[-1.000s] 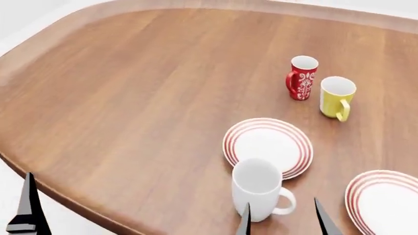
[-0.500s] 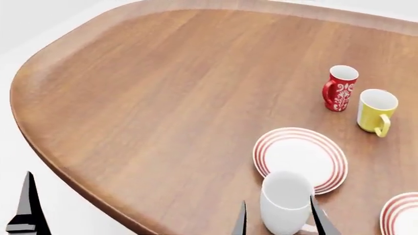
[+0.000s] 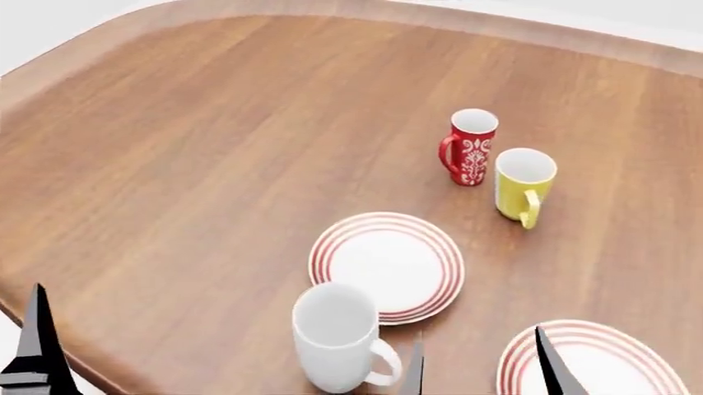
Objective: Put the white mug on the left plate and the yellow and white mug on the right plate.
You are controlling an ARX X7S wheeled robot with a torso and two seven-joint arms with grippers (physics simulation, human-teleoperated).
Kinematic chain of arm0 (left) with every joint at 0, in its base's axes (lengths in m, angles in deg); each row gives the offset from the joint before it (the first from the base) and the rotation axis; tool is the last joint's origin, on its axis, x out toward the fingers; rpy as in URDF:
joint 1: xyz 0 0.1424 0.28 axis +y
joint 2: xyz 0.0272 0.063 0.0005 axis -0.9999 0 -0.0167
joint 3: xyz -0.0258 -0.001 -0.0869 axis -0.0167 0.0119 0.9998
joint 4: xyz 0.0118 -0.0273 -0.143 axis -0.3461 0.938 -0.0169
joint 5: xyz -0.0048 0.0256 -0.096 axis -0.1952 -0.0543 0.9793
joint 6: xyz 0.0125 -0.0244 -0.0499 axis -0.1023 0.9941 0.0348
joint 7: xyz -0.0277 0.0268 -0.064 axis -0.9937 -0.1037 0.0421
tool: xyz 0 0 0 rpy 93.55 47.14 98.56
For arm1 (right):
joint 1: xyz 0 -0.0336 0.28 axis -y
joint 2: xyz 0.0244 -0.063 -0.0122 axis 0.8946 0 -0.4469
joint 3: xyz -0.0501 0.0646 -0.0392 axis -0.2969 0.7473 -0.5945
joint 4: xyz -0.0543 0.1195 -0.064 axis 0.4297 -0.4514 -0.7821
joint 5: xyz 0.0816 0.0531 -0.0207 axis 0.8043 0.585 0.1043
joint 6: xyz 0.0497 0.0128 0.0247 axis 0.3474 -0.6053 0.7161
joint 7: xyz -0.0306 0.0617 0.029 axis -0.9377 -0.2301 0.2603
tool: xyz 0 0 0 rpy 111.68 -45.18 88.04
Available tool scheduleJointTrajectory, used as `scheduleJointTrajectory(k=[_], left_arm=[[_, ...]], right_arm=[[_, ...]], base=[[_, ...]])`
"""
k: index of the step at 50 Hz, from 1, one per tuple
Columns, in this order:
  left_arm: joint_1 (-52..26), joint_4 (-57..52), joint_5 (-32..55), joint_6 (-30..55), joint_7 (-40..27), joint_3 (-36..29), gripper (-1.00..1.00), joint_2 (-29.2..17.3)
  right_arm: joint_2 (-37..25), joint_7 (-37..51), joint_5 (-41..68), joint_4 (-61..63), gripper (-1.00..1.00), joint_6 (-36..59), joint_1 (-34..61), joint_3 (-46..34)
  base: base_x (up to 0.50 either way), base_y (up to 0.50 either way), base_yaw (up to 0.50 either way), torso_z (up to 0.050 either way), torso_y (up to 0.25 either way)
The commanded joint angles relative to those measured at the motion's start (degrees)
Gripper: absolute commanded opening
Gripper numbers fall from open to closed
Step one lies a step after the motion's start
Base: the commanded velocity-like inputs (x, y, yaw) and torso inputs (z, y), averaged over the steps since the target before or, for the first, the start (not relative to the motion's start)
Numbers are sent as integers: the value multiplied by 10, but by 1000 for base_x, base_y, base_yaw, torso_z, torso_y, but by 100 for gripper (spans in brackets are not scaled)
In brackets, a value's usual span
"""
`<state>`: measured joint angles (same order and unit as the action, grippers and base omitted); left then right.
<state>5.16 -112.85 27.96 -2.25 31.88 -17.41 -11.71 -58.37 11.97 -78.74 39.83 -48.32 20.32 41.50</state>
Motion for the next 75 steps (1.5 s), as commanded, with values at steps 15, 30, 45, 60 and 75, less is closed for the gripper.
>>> scheduleJointTrajectory(k=[15,30,45,60,75], left_arm=[[-6,-11,21,4,-14,17,100,-14],[-15,-13,45,12,-23,44,100,-26],[-16,-12,50,11,-28,44,100,-30],[-15,-15,56,10,-33,45,100,-34],[-22,-1,57,6,-40,44,100,-33]], right_arm=[[-15,26,10,27,100,-9,-24,26],[-18,44,23,35,100,-7,-36,45],[-23,57,16,35,100,15,-30,40],[-26,61,33,42,100,15,-33,47],[-29,71,25,34,100,11,-31,39]], base=[[176,-396,0,0,0],[247,110,0,0,0],[33,165,0,0,0],[303,135,0,0,0],[132,59,0,0,0]])
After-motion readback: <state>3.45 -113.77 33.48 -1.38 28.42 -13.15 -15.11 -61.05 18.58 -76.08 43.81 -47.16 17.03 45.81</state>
